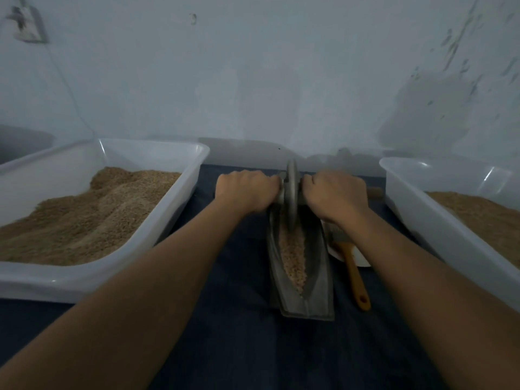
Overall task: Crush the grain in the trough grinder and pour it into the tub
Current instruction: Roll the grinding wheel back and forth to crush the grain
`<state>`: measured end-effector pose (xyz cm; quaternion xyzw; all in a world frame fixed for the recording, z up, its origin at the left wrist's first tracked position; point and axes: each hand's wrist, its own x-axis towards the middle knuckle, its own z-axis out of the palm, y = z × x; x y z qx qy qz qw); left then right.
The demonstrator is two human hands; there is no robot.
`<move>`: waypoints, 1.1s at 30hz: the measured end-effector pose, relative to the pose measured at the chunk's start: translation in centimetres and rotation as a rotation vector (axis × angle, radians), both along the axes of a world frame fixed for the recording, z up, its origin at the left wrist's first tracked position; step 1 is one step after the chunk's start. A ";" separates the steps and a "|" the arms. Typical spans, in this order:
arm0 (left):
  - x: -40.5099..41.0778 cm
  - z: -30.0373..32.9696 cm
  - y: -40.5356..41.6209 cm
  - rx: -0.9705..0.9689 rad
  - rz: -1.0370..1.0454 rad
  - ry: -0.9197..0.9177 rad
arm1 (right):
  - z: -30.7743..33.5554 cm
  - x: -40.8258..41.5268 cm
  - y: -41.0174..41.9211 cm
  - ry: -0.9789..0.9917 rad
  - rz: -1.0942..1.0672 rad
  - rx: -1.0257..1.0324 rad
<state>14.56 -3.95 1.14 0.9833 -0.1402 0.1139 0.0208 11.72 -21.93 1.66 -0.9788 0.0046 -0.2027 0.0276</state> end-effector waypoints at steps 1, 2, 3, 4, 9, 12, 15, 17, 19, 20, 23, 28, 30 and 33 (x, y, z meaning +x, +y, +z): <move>-0.7 -0.5 0.2 0.026 -0.025 -0.055 | -0.2 -0.6 0.1 -0.025 0.010 -0.017; -1.4 -1.2 0.4 0.040 -0.053 -0.120 | -0.4 -1.4 0.2 -0.053 0.027 -0.029; -2.1 -1.8 0.7 0.040 -0.081 -0.189 | -0.6 -2.3 0.3 -0.067 0.051 -0.031; -3.0 -2.3 1.1 0.032 -0.095 -0.245 | -0.8 -3.3 0.3 -0.064 0.077 -0.023; -8.7 -3.3 1.4 -0.070 -0.063 -0.433 | -2.4 -8.3 -0.8 -0.046 0.161 0.084; -11.1 -3.0 1.6 -0.120 -0.111 -0.424 | -3.0 -11.2 -0.9 -0.122 0.179 0.090; -11.9 -2.7 1.7 -0.156 -0.121 -0.407 | -3.1 -12.2 -0.8 -0.135 0.165 0.094; -11.5 -2.8 1.5 -0.147 -0.126 -0.406 | -3.2 -12.1 -0.8 -0.127 0.155 0.086; -10.5 -2.8 1.4 -0.130 -0.121 -0.400 | -2.8 -11.2 -0.7 -0.088 0.153 0.085; -9.7 -2.7 1.3 -0.120 -0.109 -0.390 | -2.6 -10.4 -0.8 -0.064 0.152 0.081; -6.6 -2.2 0.8 -0.001 -0.038 -0.322 | -1.9 -7.3 -0.5 -0.006 0.136 0.091; -1.9 -1.6 0.4 0.032 -0.009 -0.173 | -0.8 -2.3 0.2 0.001 0.006 0.080; -0.6 -1.1 0.2 0.052 -0.009 -0.117 | -0.4 -1.1 0.1 0.033 -0.020 0.087; -0.9 -0.7 0.0 0.077 -0.007 -0.130 | -0.8 -0.8 -0.2 0.021 -0.021 0.074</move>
